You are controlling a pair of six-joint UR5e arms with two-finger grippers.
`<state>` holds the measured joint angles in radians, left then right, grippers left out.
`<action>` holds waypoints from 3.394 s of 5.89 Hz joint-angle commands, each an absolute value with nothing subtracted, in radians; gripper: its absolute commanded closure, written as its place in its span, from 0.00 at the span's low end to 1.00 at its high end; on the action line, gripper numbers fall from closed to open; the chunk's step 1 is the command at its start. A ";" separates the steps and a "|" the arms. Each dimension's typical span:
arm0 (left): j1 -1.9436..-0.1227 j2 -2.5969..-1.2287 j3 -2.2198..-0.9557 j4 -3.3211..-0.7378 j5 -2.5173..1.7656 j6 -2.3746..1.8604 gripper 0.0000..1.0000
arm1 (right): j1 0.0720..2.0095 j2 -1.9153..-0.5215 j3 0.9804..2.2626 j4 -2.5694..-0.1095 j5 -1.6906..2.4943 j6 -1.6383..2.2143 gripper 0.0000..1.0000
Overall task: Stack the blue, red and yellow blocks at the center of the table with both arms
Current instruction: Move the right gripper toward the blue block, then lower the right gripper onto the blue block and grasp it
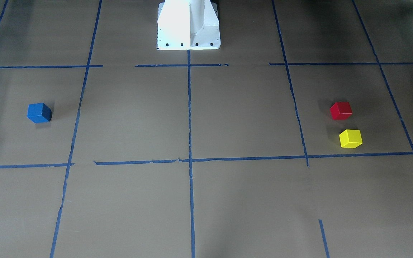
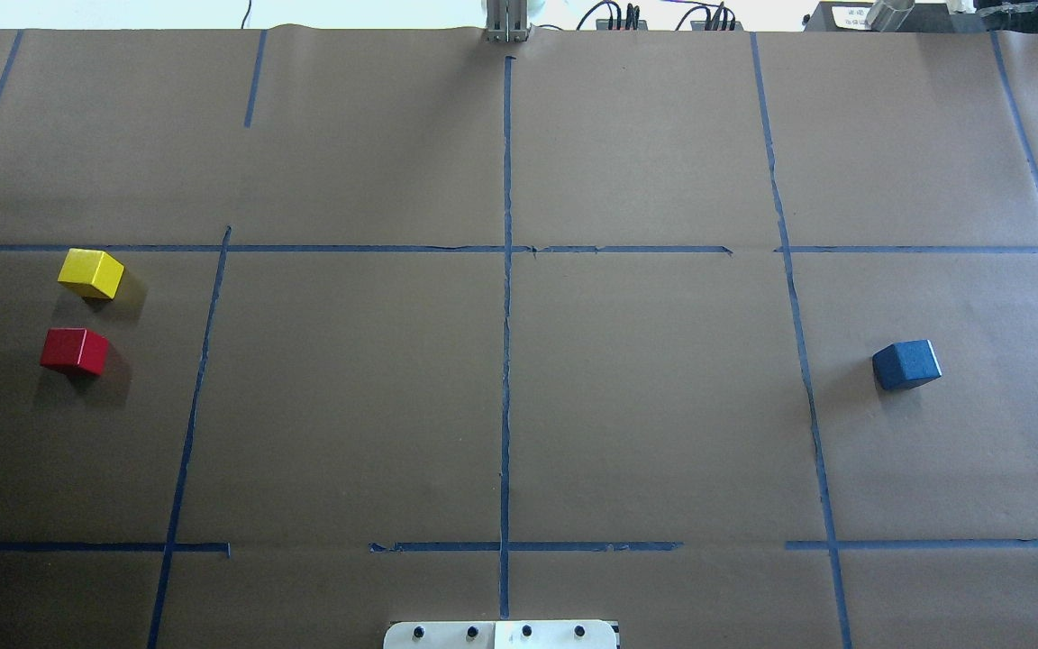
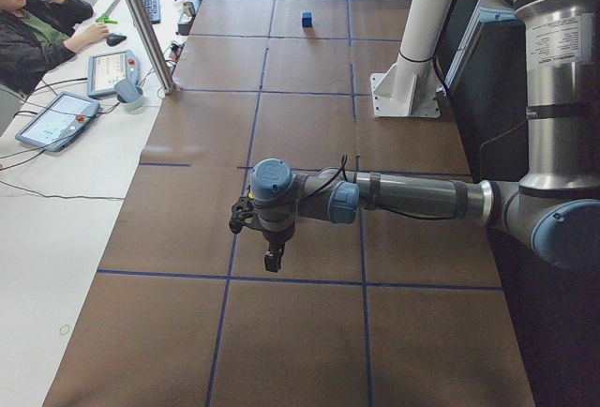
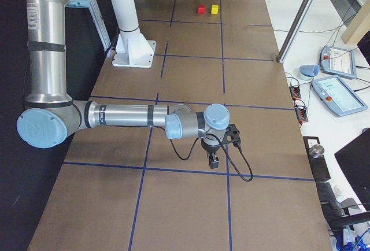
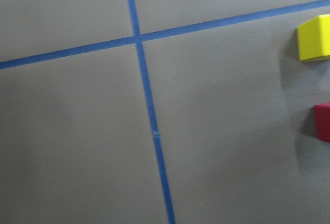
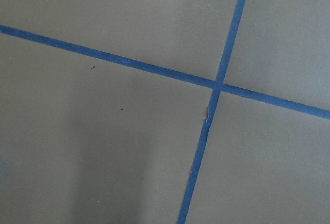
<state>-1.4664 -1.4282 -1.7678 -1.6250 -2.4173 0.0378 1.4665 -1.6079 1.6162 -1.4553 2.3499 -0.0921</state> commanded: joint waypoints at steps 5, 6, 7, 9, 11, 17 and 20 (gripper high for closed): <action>-1.463 -1.439 -1.760 -1.626 -2.379 0.037 0.00 | 1.219 -1.545 1.796 -1.396 2.330 0.207 0.00; -1.463 -1.439 -1.759 -1.628 -2.381 0.037 0.00 | 1.148 -1.555 1.796 -1.246 2.295 0.446 0.00; -1.463 -1.439 -1.761 -1.628 -2.381 0.035 0.00 | 1.055 -1.584 1.795 -1.130 2.214 0.586 0.00; -1.462 -1.439 -1.761 -1.628 -2.381 0.035 0.00 | 0.898 -1.594 1.792 -1.109 2.064 0.685 0.00; -1.462 -1.439 -1.761 -1.628 -2.381 0.035 0.00 | 0.856 -1.630 1.792 -1.109 2.062 0.680 0.00; -1.462 -1.439 -1.761 -1.629 -2.381 0.035 0.00 | 0.801 -1.645 1.810 -1.112 2.056 0.686 1.00; -1.463 -1.437 -1.770 -1.628 -2.382 0.034 0.00 | 0.709 -1.310 1.829 -1.273 2.039 1.021 1.00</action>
